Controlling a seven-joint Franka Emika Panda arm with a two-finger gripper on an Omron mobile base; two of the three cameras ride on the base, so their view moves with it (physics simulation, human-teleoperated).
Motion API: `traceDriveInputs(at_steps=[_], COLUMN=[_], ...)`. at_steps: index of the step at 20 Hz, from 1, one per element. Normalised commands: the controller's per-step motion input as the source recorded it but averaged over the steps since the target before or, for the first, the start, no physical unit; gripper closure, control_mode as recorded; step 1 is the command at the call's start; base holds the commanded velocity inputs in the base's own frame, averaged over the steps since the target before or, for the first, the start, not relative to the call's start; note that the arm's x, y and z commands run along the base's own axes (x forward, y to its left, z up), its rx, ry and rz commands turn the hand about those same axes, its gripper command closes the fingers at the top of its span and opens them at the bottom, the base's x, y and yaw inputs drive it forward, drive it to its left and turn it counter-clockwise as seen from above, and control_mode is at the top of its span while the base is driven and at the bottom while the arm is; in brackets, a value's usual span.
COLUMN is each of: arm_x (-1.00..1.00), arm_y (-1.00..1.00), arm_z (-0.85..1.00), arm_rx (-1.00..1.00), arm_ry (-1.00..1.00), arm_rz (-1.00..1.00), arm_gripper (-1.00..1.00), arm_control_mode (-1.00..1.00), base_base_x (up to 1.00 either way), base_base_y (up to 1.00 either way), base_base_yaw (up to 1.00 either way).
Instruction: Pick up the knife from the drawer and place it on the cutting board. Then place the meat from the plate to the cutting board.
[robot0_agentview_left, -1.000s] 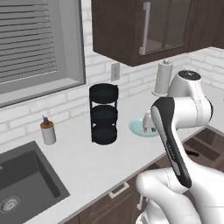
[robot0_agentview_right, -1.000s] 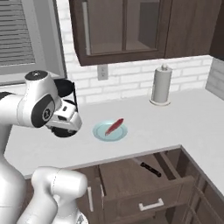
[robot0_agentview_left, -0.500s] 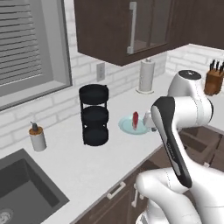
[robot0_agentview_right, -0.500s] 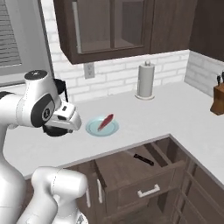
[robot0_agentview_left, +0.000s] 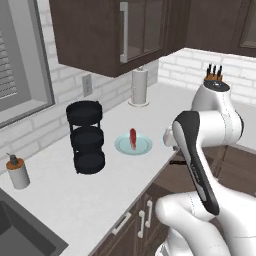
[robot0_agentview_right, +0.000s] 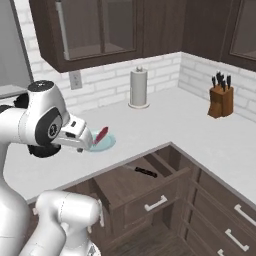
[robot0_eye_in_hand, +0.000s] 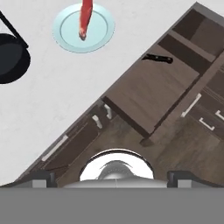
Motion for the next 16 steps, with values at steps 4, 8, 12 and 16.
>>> traceDriveInputs(at_steps=[4,8,12,16], arm_x=[0.05,0.23,0.26,0.37], arm_y=[-0.29,-0.73,-0.88,-0.69], arm_z=[-0.21,-0.49,-0.49,-0.34], arm_rx=[0.03,0.00,0.00,0.01], arm_ry=[0.01,0.00,0.02,0.08], arm_rz=[-0.18,-0.14,-0.13,-0.16], arm_gripper=[-1.00,-1.00,-1.00,-1.00], arm_control_mode=[-1.00,-1.00,-1.00,-1.00], base_base_x=[-0.16,0.00,0.00,0.00], base_base_y=[-0.08,0.00,0.00,0.00], base_base_yaw=[-0.08,0.00,0.00,0.00])
